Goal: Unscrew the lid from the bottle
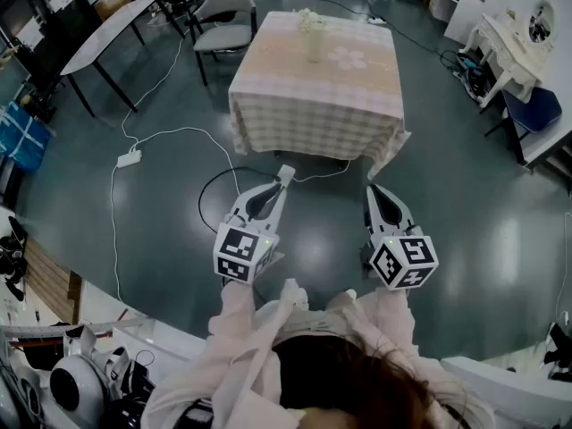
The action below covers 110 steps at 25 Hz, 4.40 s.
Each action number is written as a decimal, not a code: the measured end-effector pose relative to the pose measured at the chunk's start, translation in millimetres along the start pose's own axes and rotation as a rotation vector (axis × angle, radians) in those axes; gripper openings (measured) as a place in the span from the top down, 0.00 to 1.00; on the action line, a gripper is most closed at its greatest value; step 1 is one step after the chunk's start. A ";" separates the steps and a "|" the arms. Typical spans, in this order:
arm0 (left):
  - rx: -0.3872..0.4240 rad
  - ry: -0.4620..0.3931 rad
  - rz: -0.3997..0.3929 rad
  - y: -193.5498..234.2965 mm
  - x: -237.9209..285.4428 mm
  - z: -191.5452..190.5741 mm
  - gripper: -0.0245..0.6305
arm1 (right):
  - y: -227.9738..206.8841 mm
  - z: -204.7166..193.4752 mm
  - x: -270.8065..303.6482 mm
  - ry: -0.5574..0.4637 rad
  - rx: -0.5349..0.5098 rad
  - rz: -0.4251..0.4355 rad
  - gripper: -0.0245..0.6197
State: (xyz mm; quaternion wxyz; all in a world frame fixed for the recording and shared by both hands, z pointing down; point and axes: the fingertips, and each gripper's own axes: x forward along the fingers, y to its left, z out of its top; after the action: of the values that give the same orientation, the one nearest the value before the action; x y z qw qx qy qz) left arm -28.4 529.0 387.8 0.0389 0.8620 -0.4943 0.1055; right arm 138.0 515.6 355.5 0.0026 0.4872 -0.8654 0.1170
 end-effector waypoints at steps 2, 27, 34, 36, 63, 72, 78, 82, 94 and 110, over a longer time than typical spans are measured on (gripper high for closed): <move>0.009 0.018 0.008 -3.3 -1.5 -2.5 0.89 | 2.5 -2.0 -2.4 0.006 0.005 0.004 0.94; -0.125 -0.024 -0.023 -7.4 1.4 -24.4 0.89 | -3.9 -36.9 4.5 0.054 0.091 -0.092 0.94; -0.151 -0.031 -0.007 20.5 32.7 -20.5 0.89 | -16.3 -33.4 45.8 0.065 0.096 -0.072 0.94; -0.145 -0.024 -0.004 29.0 49.1 -18.8 0.89 | -24.7 -30.8 62.5 0.069 0.098 -0.063 0.94; -0.233 -0.058 0.069 146.5 309.1 30.5 0.89 | -187.0 31.6 308.0 0.104 0.081 0.059 0.94; -0.292 -0.012 0.060 162.4 342.9 8.8 0.89 | -204.5 3.2 334.9 0.167 0.123 0.058 0.94; -0.266 -0.008 0.031 196.6 385.7 11.3 0.89 | -230.7 5.7 379.8 0.136 0.167 0.026 0.94; -0.265 -0.013 0.011 231.3 421.0 21.8 0.89 | -245.0 18.5 422.8 0.130 0.169 0.006 0.94; -0.198 0.009 -0.029 323.3 521.4 37.3 0.89 | -290.7 46.2 530.6 0.117 0.152 -0.069 0.94; -0.105 0.040 -0.161 355.8 618.2 11.3 0.56 | -325.5 47.4 599.0 0.143 0.118 -0.111 0.94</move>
State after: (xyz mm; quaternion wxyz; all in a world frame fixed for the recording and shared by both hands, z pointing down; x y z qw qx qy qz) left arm -30.5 -175.5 499.7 0.1022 0.8934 -0.4275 0.0931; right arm 103.2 -160.9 445.4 0.0420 0.5243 -0.8262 0.2019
